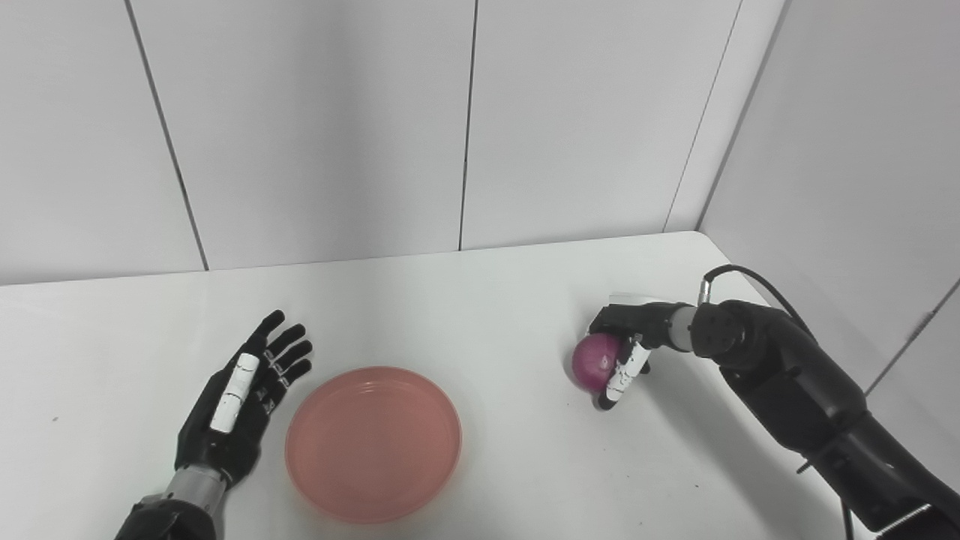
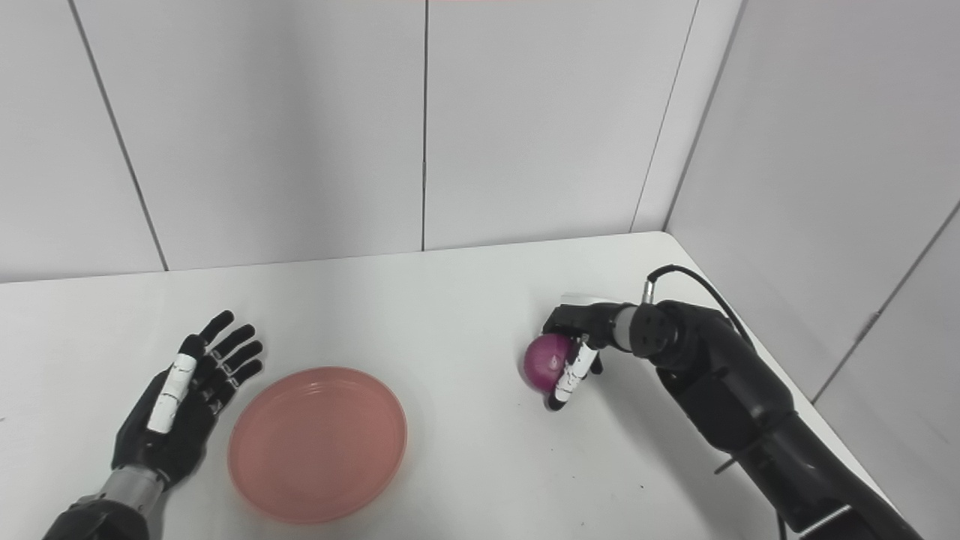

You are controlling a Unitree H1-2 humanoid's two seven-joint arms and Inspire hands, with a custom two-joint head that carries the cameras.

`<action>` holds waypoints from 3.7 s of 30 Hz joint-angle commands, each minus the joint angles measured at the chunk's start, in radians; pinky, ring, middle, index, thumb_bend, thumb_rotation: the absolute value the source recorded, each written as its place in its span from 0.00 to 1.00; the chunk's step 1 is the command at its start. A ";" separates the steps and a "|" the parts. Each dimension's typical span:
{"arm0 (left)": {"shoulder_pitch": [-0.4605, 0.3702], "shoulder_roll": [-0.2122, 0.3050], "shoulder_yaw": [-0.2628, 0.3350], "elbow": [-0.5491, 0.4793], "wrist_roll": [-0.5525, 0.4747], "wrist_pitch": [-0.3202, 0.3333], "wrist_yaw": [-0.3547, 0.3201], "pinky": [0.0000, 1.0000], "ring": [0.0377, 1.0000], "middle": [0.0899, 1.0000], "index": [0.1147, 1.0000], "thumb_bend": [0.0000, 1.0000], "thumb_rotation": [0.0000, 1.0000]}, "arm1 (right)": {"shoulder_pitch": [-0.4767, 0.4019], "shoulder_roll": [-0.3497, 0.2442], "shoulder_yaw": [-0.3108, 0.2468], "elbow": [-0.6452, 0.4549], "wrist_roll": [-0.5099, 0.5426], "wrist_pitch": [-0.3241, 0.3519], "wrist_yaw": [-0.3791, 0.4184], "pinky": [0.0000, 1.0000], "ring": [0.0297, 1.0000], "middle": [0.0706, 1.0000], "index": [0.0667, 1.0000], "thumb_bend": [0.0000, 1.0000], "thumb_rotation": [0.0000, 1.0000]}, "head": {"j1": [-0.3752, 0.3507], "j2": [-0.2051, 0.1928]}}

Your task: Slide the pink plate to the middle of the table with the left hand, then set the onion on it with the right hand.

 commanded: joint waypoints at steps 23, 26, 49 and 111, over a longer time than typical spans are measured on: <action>0.048 -0.023 -0.018 0.057 0.020 0.105 0.044 0.91 0.86 0.85 0.89 0.80 0.64 | -0.153 0.072 0.011 -0.155 0.094 -0.004 0.024 0.22 0.27 0.43 0.45 0.53 0.00 | 0.061 -0.001; 0.050 -0.030 -0.023 0.054 0.018 0.105 0.044 0.92 0.87 0.87 0.91 0.79 0.64 | -0.165 0.086 0.020 -0.151 0.101 -0.022 0.026 0.22 0.28 0.44 0.45 0.53 0.00 | 0.097 -0.005; 0.066 -0.082 -0.076 0.053 0.112 0.048 0.092 0.87 0.84 0.83 0.89 0.81 0.68 | -0.265 0.233 0.144 -0.112 0.080 -0.048 0.027 0.22 0.27 0.44 0.45 0.53 0.00 | 0.285 -0.008; 0.058 -0.128 -0.071 0.069 0.142 0.037 0.109 0.85 0.83 0.83 0.88 0.81 0.68 | -0.268 0.349 0.244 -0.045 0.018 -0.165 0.087 0.65 0.68 0.71 0.70 1.00 0.41 | 0.356 -0.004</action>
